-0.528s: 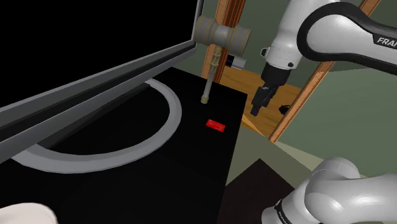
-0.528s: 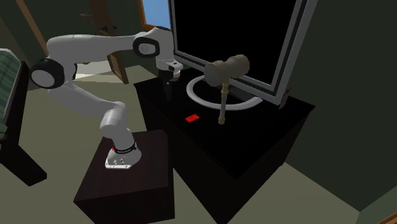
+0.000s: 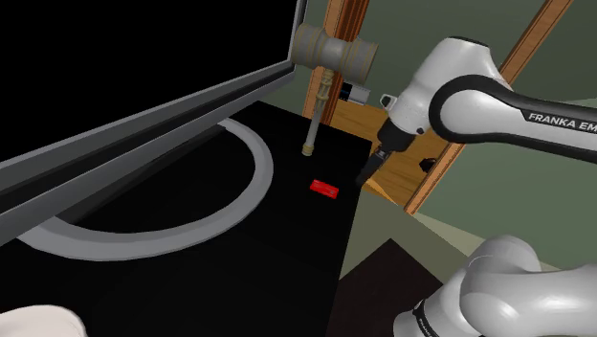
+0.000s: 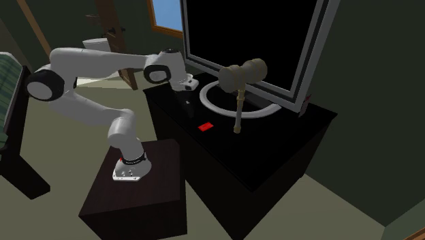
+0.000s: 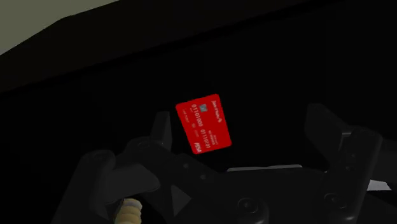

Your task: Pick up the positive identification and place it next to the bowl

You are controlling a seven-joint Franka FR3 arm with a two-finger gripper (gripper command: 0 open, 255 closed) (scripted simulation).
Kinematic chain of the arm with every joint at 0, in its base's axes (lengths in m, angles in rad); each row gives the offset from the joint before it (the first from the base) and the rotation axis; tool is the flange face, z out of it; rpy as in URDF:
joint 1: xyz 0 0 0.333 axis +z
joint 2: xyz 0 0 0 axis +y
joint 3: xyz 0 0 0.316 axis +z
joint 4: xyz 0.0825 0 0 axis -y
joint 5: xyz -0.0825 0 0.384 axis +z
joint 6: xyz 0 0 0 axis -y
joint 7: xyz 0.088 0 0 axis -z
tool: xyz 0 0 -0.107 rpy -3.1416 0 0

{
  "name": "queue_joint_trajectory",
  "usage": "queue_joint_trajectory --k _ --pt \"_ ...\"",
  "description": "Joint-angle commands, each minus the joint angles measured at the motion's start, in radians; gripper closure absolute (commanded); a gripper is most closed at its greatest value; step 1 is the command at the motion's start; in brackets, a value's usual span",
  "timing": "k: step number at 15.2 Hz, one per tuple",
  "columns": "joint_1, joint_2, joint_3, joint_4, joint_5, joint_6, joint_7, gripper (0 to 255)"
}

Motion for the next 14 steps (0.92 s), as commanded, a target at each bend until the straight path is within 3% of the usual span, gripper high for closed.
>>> queue_joint_trajectory --k 1,6,9,14 --pt "0.019 0.002 -0.032 -0.077 0.014 0.160 -0.067 0" --pt "0.113 0.101 -0.139 -0.202 0.085 0.562 -0.263 0" --pt "0.246 0.209 -0.259 -0.230 0.175 0.808 -0.429 0" --pt "0.317 0.292 -0.306 -0.225 0.220 0.902 -0.471 0"
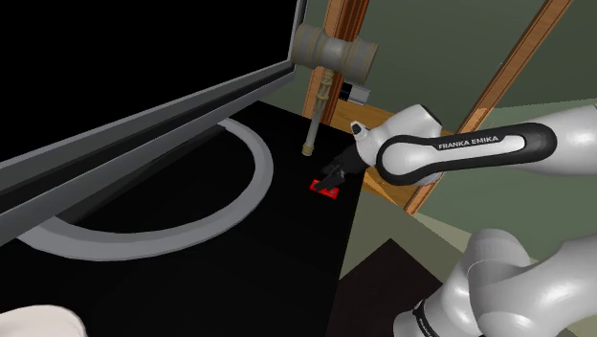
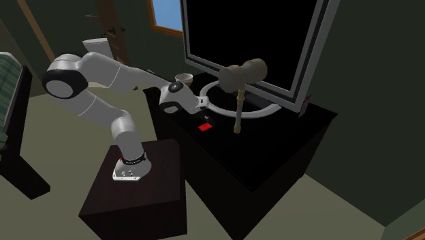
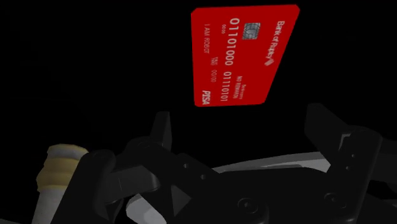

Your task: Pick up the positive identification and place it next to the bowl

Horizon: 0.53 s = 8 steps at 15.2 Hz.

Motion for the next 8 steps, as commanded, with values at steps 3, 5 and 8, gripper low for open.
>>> queue_joint_trajectory --k 3,5,8 --pt "0.078 0.087 -0.051 0.014 0.052 0.084 -0.041 0" --pt "0.078 0.087 -0.051 0.014 0.052 0.084 -0.041 0" --pt "0.078 0.087 -0.051 0.014 0.052 0.084 -0.041 0"
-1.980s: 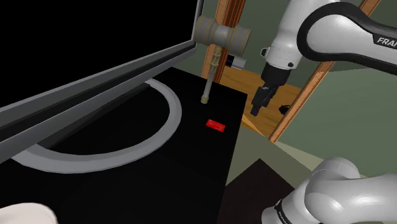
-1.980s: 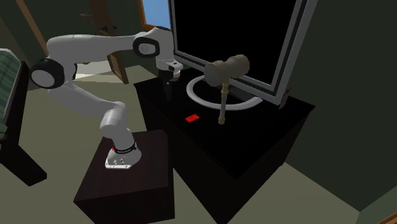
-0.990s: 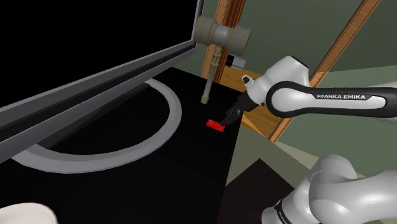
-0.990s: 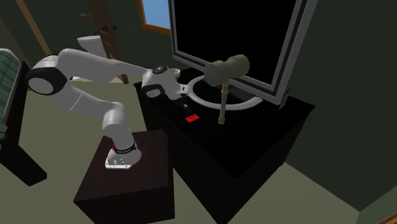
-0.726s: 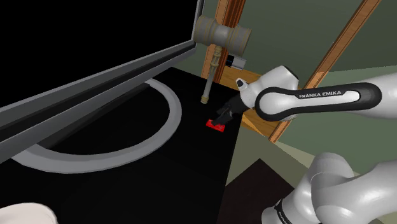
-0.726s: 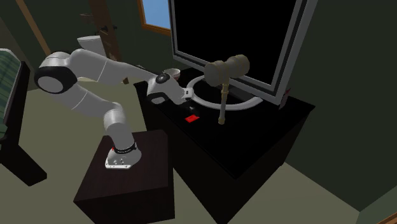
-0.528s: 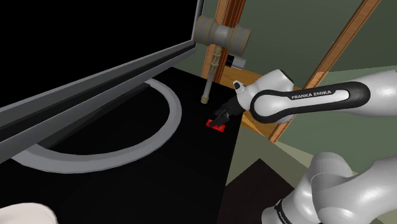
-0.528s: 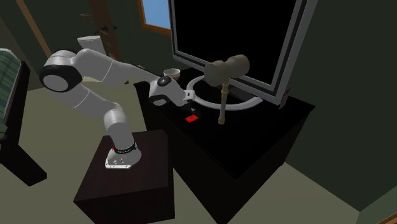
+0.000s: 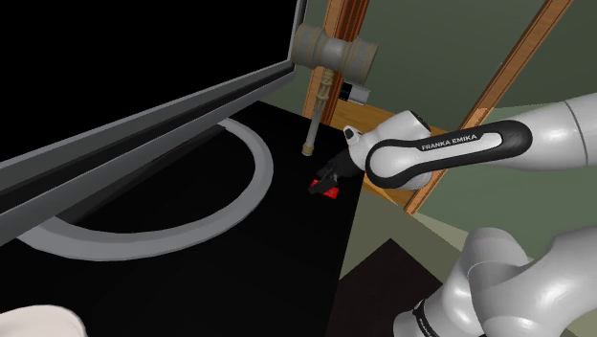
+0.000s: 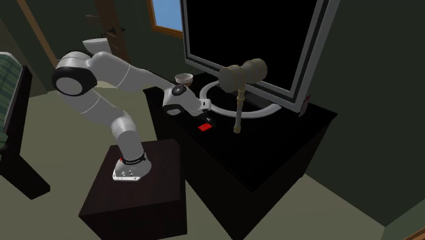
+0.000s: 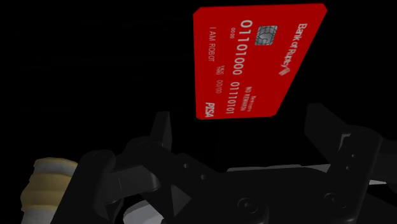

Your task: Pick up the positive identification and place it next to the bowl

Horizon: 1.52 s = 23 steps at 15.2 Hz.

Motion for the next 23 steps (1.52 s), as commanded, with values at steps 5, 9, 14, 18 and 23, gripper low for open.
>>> queue_joint_trajectory --k 5,9,14,18,23 --pt "0.001 0.000 0.000 0.000 0.000 0.001 0.000 255" --pt "0.006 0.004 -0.007 0.000 0.004 0.005 -0.006 255" --pt "-0.015 -0.010 0.013 0.005 -0.010 -0.017 0.011 255" --pt "-0.063 -0.052 0.055 0.028 -0.046 -0.086 0.052 255" --pt "-0.105 -0.096 0.092 0.064 -0.080 -0.170 0.093 255"
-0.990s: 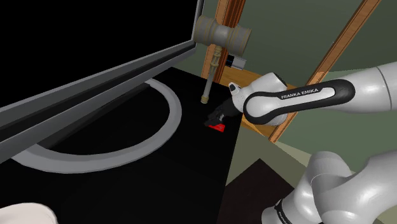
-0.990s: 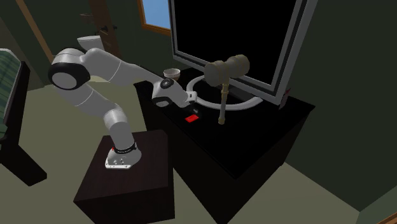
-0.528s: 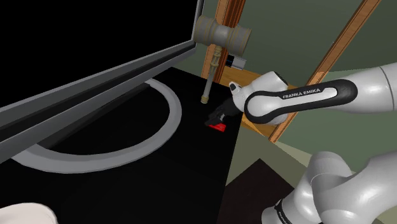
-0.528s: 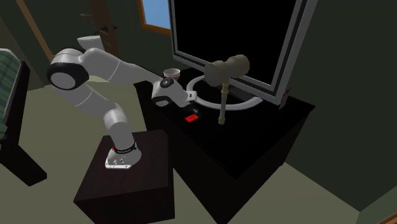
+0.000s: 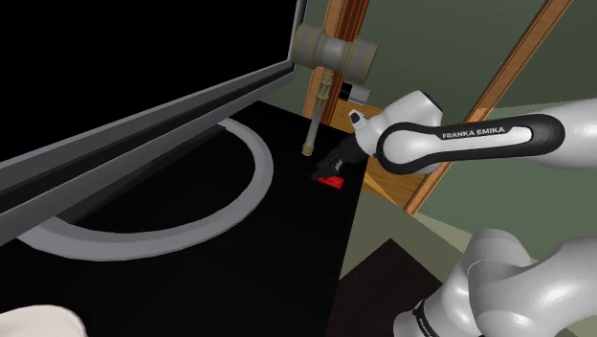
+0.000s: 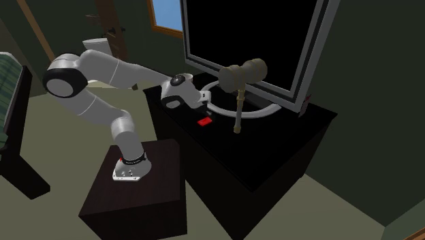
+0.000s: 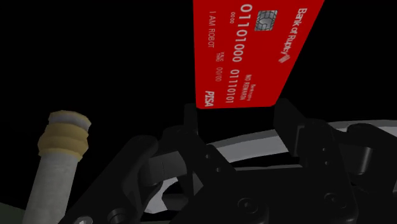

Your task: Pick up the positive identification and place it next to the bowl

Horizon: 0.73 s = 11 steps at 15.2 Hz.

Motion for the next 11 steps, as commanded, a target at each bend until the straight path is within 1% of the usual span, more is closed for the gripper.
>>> queue_joint_trajectory --k 1,11 --pt "-0.015 -0.017 0.012 0.015 -0.012 -0.034 0.015 255" --pt "-0.058 -0.079 0.054 0.107 -0.054 -0.189 0.073 255"
